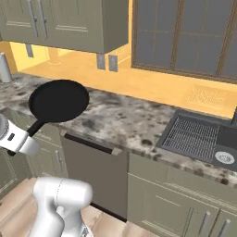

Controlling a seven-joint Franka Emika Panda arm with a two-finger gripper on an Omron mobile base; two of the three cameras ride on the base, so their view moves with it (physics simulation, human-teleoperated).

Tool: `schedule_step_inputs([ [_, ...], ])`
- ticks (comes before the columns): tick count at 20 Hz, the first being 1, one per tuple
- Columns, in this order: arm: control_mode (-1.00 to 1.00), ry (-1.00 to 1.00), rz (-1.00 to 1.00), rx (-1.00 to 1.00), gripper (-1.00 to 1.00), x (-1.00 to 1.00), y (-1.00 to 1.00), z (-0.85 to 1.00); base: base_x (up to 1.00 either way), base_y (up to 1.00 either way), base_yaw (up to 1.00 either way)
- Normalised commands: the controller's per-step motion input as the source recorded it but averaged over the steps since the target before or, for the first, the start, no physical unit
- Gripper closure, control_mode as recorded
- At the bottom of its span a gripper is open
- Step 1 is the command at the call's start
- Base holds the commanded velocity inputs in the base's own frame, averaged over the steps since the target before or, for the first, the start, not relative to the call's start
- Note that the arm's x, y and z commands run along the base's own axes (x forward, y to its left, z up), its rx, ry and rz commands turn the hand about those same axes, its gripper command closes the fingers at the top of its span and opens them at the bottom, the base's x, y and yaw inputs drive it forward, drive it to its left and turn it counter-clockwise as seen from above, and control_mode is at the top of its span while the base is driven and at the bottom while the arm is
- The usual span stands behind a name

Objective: Move the pot and pan from the stove into the sink.

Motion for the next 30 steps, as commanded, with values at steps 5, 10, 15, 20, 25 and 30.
schedule_step_inputs([
  [5,1.00,0.00,0.00,0.00,1.00,0.00,0.00,0.00,0.00,-0.88,-0.11],
  [10,1.00,0.00,0.00,0.00,1.00,0.00,0.00,0.00,0.00,-0.89,-0.11],
  [15,1.00,0.00,0.00,0.00,1.00,0.00,0.00,0.00,0.00,-0.88,-0.12],
  [20,1.00,0.00,0.00,0.00,1.00,0.00,0.00,0.00,-0.01,-0.87,-0.12],
  [25,1.00,0.00,0.00,0.00,1.00,0.00,0.00,0.00,-0.03,-0.73,-0.14],
  [30,1.00,0.00,0.00,0.00,1.00,0.00,0.00,0.00,-0.05,-0.28,-0.08],
])
